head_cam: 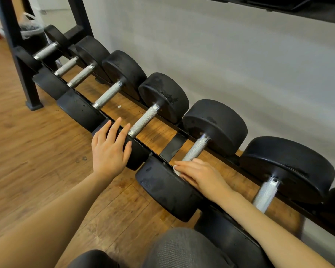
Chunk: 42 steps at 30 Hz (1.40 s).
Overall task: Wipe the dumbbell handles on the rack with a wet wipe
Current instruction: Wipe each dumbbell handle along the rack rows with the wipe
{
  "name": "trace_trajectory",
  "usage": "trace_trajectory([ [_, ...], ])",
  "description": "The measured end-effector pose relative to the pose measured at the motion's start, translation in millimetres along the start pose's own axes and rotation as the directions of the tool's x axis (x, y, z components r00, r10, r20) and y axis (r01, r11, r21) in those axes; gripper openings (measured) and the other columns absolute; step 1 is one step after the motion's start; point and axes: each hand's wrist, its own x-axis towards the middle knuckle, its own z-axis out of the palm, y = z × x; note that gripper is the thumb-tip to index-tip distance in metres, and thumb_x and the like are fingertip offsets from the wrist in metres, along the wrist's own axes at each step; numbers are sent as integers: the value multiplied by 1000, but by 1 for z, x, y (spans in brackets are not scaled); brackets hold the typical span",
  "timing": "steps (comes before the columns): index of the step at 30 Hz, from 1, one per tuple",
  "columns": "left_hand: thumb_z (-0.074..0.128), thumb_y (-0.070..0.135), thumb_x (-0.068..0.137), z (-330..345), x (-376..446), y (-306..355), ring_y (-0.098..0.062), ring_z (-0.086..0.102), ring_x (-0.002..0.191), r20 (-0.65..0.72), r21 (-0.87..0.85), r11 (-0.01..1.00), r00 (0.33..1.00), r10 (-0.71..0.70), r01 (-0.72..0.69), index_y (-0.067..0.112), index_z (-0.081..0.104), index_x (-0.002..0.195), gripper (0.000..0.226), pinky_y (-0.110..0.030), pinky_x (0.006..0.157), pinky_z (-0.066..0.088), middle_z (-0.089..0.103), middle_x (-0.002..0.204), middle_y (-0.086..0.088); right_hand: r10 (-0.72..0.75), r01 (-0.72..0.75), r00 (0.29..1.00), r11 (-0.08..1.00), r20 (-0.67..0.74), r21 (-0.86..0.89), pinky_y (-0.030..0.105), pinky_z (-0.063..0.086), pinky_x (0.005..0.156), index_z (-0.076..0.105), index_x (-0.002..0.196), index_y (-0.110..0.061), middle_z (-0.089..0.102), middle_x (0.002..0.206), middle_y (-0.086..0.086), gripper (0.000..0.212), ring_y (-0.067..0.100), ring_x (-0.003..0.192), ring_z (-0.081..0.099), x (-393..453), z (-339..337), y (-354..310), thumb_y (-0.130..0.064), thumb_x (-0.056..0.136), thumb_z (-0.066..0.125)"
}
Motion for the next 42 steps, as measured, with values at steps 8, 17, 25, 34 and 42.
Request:
trace_trajectory([
  [8, 37, 40, 99, 0, 0, 0, -36, 32, 141, -5, -7, 1000, 1000, 1, -1, 17, 50, 142, 51, -55, 109, 28, 43, 151, -11, 17, -20, 998, 999, 61, 44, 34, 51, 96, 62, 129, -19, 63, 128, -6, 43, 10, 117, 56, 3, 0, 2, -36, 97, 38],
  [17, 37, 39, 99, 0, 1, 0, -37, 33, 141, -7, -13, 1000, 1000, 9, -9, 17, 50, 142, 51, -55, 109, 28, 43, 151, -12, -75, 74, 996, 997, -41, -14, 38, 57, 83, 68, 121, -15, 66, 124, -1, 37, 16, 104, 64, -3, 7, 8, -32, 96, 45],
  [25, 39, 39, 98, 1, 1, -1, -38, 36, 139, -32, -13, 1000, 999, 20, -20, 15, 53, 140, 51, -54, 108, 28, 45, 149, -13, 153, -120, 982, 961, -115, 251, 31, 55, 84, 64, 103, -26, 61, 96, 0, 14, 11, 92, 61, -9, 8, 7, -36, 95, 60],
  [34, 39, 37, 97, 1, 1, -1, -40, 38, 136, -53, -13, 999, 998, 38, -39, 14, 56, 138, 50, -55, 105, 31, 47, 148, -15, 128, -101, 987, 963, -94, 250, 28, 52, 83, 63, 108, -29, 62, 101, -8, 18, 8, 97, 61, -13, 7, 4, -36, 99, 50],
  [42, 38, 38, 97, 1, 1, -2, -40, 36, 137, -47, -13, 999, 998, 41, -41, 14, 54, 139, 51, -55, 106, 29, 45, 149, -15, 83, -58, 985, 985, -153, 160, 35, 56, 85, 63, 97, -39, 62, 100, -1, 5, 10, 94, 64, -15, 5, 9, -39, 93, 60],
])
